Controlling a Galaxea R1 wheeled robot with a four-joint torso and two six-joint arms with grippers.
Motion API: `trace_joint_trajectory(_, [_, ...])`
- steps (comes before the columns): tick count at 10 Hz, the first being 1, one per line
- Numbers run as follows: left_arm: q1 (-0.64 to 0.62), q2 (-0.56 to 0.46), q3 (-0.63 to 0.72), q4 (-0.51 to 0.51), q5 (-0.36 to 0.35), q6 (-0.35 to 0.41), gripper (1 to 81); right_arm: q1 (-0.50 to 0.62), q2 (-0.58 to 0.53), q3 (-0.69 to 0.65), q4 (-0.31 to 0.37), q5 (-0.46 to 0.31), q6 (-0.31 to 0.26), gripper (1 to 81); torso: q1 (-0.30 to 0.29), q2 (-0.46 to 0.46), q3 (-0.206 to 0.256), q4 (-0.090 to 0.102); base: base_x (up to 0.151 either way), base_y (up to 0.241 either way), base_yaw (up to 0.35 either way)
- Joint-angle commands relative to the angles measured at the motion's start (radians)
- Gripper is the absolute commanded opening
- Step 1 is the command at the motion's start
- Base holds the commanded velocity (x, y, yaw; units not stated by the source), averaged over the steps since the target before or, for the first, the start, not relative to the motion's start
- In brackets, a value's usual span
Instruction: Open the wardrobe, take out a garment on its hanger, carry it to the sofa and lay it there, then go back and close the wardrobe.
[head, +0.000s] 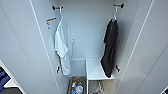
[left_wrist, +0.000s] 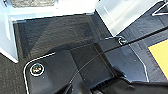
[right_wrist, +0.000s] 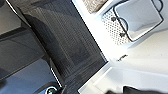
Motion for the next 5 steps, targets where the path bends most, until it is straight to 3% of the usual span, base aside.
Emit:
trace_joint_trajectory(1, [-0.038, 0.000, 0.001, -0.013, 0.024, 0.002, 81.1, 0.045, -0.078, -0.013, 0.214, 0.079, 0.141, 81.1, 0.000, 0.000, 0.000, 0.000, 0.000, 0.000, 0.000])
trace_joint_trajectory(3, [-0.038, 0.006, 0.004, -0.015, 0.024, -0.001, 81.1, -0.024, -0.141, -0.016, 0.493, 0.217, 0.139, 81.1, 0.000, 0.000, 0.000, 0.000, 0.000, 0.000, 0.000])
trace_joint_trajectory(5, [-0.037, 0.012, 0.004, -0.015, 0.026, -0.002, 81.1, -0.128, -0.167, 0.005, 0.665, 0.276, 0.139, 81.1, 0.000, 0.000, 0.000, 0.000, 0.000, 0.000, 0.000])
